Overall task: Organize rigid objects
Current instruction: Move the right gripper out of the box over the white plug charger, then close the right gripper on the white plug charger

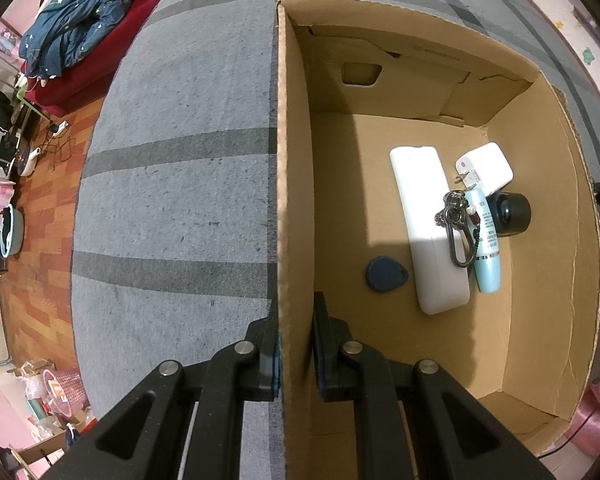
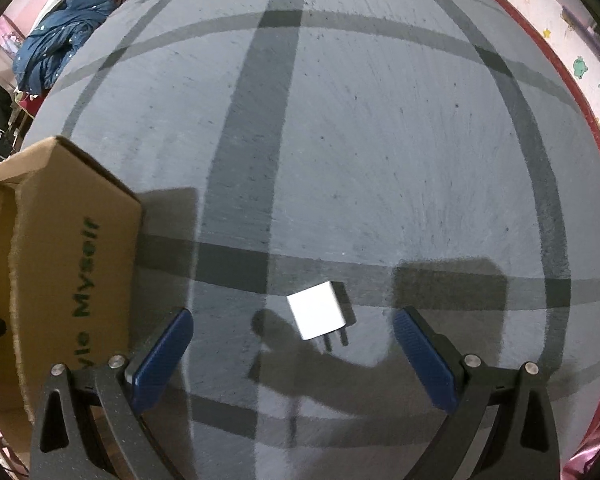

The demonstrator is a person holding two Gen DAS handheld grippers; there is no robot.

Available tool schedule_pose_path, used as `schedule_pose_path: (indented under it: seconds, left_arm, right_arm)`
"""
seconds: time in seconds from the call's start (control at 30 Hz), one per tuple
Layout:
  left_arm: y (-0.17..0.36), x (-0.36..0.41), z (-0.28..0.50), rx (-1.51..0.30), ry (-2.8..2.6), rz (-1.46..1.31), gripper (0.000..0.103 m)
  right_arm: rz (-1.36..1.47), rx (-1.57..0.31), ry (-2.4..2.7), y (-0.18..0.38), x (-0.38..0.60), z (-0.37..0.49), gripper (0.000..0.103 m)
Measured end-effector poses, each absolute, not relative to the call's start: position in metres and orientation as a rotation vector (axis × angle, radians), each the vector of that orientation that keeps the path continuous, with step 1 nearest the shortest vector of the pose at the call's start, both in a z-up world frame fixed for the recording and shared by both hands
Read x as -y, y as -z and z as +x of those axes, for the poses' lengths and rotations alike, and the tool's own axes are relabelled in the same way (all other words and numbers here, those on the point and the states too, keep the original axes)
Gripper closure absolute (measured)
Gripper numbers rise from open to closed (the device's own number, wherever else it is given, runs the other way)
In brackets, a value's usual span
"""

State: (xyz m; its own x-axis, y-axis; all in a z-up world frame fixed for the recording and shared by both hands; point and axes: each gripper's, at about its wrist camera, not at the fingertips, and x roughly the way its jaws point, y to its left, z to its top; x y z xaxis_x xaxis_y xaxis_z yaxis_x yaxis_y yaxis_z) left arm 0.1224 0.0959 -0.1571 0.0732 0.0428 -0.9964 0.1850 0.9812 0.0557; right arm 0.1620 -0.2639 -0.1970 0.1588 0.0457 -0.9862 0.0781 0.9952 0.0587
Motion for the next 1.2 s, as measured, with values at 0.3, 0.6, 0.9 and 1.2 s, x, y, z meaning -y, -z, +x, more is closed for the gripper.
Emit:
schedule_pose_path:
  seconds: [0.3,0.6,0.9,1.2]
  left_arm:
    - [0.157,-0.094,0.123,-1.498,0.094,0.184,0.091]
    - [0.156,-0.093,0.122,-1.498,0.083,0.183,0.091]
    - [0.156,-0.092,0.121,-1.496,0.081,0.186,0.091]
    - [0.156,-0.092,0.122,-1.495,0.081,0.188,0.091]
  right_arm:
    - [0.133,-1.443,0.012,0.222,0.285,0.166,0.000]
    - [0.113,-1.468,-0.014,0.229,0.286,0.169,0.001]
    - [0.086,-1.476,-0.035,0.228,0.278,0.170,0.073]
    - [0.065,-1.470,-0.026,0.214,0.278,0.166,0.074]
